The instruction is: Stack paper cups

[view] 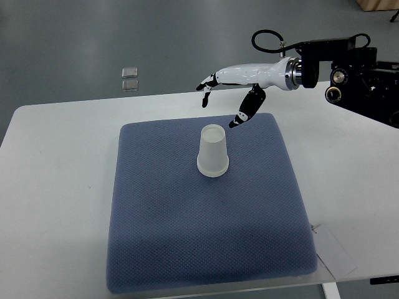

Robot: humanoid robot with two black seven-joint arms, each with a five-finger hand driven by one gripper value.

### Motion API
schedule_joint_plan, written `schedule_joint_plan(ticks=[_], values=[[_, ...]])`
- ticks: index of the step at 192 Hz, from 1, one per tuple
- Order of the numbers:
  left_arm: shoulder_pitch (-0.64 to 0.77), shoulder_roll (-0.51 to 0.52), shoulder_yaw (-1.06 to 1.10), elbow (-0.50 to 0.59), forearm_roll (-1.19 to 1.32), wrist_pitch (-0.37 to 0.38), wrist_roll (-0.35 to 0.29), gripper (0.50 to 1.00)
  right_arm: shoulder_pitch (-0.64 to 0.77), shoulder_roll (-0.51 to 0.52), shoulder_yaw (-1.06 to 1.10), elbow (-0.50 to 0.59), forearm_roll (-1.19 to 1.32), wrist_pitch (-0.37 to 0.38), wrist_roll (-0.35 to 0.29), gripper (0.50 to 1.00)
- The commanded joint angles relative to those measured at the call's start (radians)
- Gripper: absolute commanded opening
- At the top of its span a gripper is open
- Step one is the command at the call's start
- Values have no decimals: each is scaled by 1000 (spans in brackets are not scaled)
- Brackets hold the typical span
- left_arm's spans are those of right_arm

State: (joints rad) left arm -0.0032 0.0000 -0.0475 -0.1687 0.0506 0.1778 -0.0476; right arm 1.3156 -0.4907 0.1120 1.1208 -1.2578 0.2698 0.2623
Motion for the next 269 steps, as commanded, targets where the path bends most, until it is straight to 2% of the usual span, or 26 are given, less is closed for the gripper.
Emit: schedule_joint_plan(ticks=[1, 20, 40, 64, 80, 121, 144, 163, 209, 233, 269], values=[[0, 0, 0, 0, 0, 0, 0, 1000, -2, -17, 46, -12, 11, -3, -2, 909], [0, 0, 0, 0, 0, 0, 0, 1000, -30, -29, 123, -61, 27, -1, -3, 909], [0, 0, 0, 0, 0, 0, 0, 1000, -125, -23, 268, -131, 72, 12, -9, 909], [0, 0, 0, 0, 0, 0, 0, 1000, -234, -11, 434, -184, 116, 8, -104, 909], [0, 0, 0, 0, 0, 0, 0, 1000, -272, 0, 503, -213, 172, 8, -138, 909], [0, 0, 0, 0, 0, 0, 0, 1000, -346, 110, 722, -352, 325, 11, -261, 909], [0, 0, 0, 0, 0, 0, 0, 1000, -371, 156, 781, -401, 445, -4, -308, 909], [-1, 0, 0, 0, 0, 0, 0, 1000, -381, 165, 795, -424, 543, -20, -319, 909], [-1, 0, 0, 0, 0, 0, 0, 1000, -394, 173, 781, -476, 799, -126, -313, 909], [0, 0, 0, 0, 0, 0, 0, 1000, -401, 193, 790, -515, 871, -147, -307, 909], [0, 0, 0, 0, 0, 0, 0, 1000, -444, 244, 819, -516, 877, -159, -307, 911]])
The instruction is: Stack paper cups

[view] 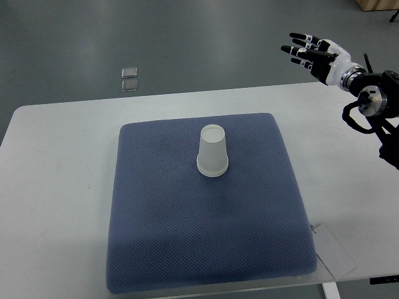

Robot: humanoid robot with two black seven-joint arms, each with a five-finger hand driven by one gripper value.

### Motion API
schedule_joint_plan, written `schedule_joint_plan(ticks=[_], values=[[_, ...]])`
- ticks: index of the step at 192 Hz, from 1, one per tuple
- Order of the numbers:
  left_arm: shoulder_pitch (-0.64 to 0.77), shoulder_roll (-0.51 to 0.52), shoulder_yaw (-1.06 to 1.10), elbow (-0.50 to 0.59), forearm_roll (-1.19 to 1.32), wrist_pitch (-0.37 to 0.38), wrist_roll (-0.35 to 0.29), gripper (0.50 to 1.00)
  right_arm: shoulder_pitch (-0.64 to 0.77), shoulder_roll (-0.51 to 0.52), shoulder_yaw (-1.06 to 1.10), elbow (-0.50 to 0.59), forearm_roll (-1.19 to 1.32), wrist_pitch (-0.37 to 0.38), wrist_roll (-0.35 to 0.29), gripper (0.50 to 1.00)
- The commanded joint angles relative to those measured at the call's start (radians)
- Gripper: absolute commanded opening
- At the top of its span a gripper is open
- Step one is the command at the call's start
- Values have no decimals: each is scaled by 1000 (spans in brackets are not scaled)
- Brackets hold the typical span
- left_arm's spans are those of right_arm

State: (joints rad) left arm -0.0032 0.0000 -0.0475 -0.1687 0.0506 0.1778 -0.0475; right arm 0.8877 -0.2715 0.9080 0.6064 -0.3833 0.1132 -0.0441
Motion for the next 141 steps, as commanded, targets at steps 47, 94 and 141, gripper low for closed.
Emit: schedule_joint_plan(ticks=[47, 94, 141], values=[[-1, 0, 0, 0, 0, 0, 0, 1000, -39, 49, 69, 0, -14, 5, 0, 911], [0, 0, 0, 0, 0, 0, 0, 1000, -59, 74, 83, 4, -11, 11, 0, 911], [0, 0, 0, 0, 0, 0, 0, 1000, -95, 109, 83, 6, -11, 26, 0, 911]])
